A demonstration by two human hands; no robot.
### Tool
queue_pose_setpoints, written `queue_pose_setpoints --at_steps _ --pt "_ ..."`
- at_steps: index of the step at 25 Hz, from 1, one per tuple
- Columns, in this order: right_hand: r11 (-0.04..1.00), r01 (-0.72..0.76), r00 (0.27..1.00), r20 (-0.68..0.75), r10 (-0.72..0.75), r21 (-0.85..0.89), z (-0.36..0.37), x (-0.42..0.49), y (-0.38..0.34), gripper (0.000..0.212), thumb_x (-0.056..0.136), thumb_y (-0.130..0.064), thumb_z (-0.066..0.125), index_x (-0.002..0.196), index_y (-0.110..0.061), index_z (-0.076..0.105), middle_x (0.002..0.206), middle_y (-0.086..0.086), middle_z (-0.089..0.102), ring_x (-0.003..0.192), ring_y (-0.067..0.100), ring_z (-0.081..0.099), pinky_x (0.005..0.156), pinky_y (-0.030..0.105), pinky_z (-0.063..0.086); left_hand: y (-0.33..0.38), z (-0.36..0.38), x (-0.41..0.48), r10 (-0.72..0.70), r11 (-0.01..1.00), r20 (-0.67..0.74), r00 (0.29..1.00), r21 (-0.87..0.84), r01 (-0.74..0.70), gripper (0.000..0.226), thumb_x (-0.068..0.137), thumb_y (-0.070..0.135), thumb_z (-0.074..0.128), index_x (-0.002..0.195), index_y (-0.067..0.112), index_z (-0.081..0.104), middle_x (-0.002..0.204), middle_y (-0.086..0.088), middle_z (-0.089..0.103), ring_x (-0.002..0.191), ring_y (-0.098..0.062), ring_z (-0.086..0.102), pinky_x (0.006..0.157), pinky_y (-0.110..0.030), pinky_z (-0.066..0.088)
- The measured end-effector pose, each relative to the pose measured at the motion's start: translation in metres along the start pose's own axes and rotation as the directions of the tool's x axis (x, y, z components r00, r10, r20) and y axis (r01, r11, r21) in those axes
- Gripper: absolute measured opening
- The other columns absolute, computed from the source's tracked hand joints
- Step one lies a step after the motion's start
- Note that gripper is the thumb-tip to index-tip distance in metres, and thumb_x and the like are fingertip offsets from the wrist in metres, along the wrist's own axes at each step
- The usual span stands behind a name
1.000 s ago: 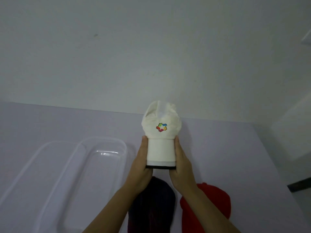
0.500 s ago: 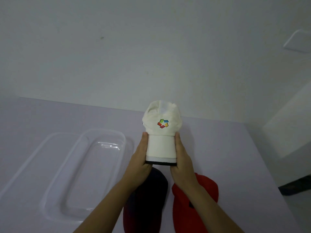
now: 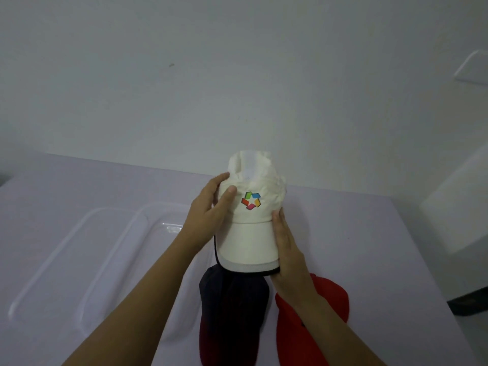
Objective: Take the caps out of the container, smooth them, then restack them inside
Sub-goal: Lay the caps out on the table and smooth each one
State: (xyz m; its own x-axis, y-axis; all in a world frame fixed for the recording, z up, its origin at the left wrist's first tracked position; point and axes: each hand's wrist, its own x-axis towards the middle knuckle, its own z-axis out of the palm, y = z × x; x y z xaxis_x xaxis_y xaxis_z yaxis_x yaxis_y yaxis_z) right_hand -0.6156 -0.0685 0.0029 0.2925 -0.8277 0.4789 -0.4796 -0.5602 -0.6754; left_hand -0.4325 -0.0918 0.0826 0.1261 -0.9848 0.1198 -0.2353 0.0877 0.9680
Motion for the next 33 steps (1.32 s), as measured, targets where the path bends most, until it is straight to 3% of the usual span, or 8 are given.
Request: queue_pose_setpoints --at_steps 6,10,13,19,25,28,31,33 --pt "0.996 -0.016 0.929 0.368 0.049 -0.091 -0.014 0.007 0.002 0.109 0.075 0.008 0.054 0.144 -0.041 -0.016 0.156 -0.011 -0.021 0.127 0.019 0.039 0.083 0.024 0.053 -0.005 -0.017 0.010 0.058 0.995 -0.011 0.998 -0.083 -0.059 0.022 0.083 0.034 0.058 0.091 0.014 0.062 0.090 -0.009 0.071 0.085 -0.024 0.068 0.075 -0.039 0.056" --pt "0.992 -0.120 0.993 0.011 0.120 0.028 -0.025 0.043 -0.012 0.060 0.087 -0.001 0.040 0.139 -0.026 0.027 0.151 -0.003 0.024 0.132 -0.016 0.020 0.098 -0.001 0.023 -0.010 -0.018 0.016 0.092 0.991 0.043 0.995 -0.098 -0.087 0.029 0.080 0.039 0.058 0.087 0.011 0.059 0.085 -0.011 0.070 0.080 -0.026 0.068 0.071 -0.038 0.056" --pt "0.945 -0.243 0.966 -0.031 0.255 0.218 -0.018 0.073 -0.026 0.027 0.096 -0.028 0.045 0.122 -0.021 0.049 0.122 -0.009 0.054 0.110 -0.002 0.051 0.087 0.008 0.041 -0.013 -0.005 0.018 0.100 0.985 0.014 0.995 -0.146 -0.097 0.016 0.084 0.035 0.055 0.086 0.018 0.055 0.081 -0.003 0.069 0.077 -0.019 0.069 0.066 -0.032 0.057" --pt "0.915 -0.355 0.935 0.055 0.351 0.192 -0.013 0.088 -0.016 0.013 0.091 -0.035 0.048 0.085 -0.028 0.057 0.089 -0.008 0.061 0.091 0.016 0.059 0.079 0.030 0.049 -0.023 -0.018 0.033 0.232 0.949 0.103 0.967 0.195 -0.249 0.020 0.080 0.045 0.051 0.086 0.029 0.061 0.078 0.013 0.067 0.077 -0.005 0.065 0.060 -0.011 0.050" --pt "0.873 -0.431 0.898 0.011 0.440 0.228 -0.011 0.092 -0.013 0.036 0.095 -0.039 0.043 0.074 -0.010 0.050 0.075 0.002 0.054 0.079 0.022 0.055 0.071 0.035 0.048 -0.028 -0.007 0.034 0.129 0.992 0.121 0.984 -0.008 -0.129 0.020 0.081 0.032 0.057 0.073 0.015 0.066 0.069 -0.001 0.068 0.065 -0.014 0.064 0.058 -0.026 0.052" --pt "0.763 -0.509 0.845 0.060 0.532 0.399 -0.015 0.079 -0.010 0.052 0.080 -0.062 0.041 0.118 -0.028 0.046 0.113 -0.016 0.051 0.107 0.005 0.050 0.084 0.014 0.042 -0.018 -0.002 0.037 0.097 0.966 0.099 0.990 -0.247 -0.070 0.014 0.075 0.023 0.061 0.064 0.016 0.066 0.061 0.000 0.066 0.059 -0.014 0.062 0.054 -0.023 0.049" --pt "0.486 -0.610 0.735 0.217 0.643 0.626 -0.021 0.057 0.003 0.110 0.053 -0.092 0.043 0.140 -0.027 0.031 0.135 -0.005 0.047 0.123 0.015 0.047 0.105 0.033 0.036 -0.012 -0.002 0.042 0.088 0.913 0.080 0.993 -0.404 -0.049 0.015 0.069 0.028 0.062 0.061 0.015 0.065 0.058 -0.001 0.065 0.056 -0.015 0.060 0.052 -0.022 0.048" --pt "0.246 -0.605 0.699 0.357 0.620 0.757 -0.027 0.042 -0.001 0.092 0.064 -0.080 0.038 0.138 -0.024 0.037 0.122 0.004 0.062 0.112 0.020 0.059 0.097 0.040 0.046 -0.012 0.005 0.043 0.108 0.935 0.017 0.994 -0.342 -0.096 0.017 0.069 0.030 0.060 0.060 0.016 0.064 0.058 0.000 0.064 0.057 -0.015 0.059 0.053 -0.023 0.048"
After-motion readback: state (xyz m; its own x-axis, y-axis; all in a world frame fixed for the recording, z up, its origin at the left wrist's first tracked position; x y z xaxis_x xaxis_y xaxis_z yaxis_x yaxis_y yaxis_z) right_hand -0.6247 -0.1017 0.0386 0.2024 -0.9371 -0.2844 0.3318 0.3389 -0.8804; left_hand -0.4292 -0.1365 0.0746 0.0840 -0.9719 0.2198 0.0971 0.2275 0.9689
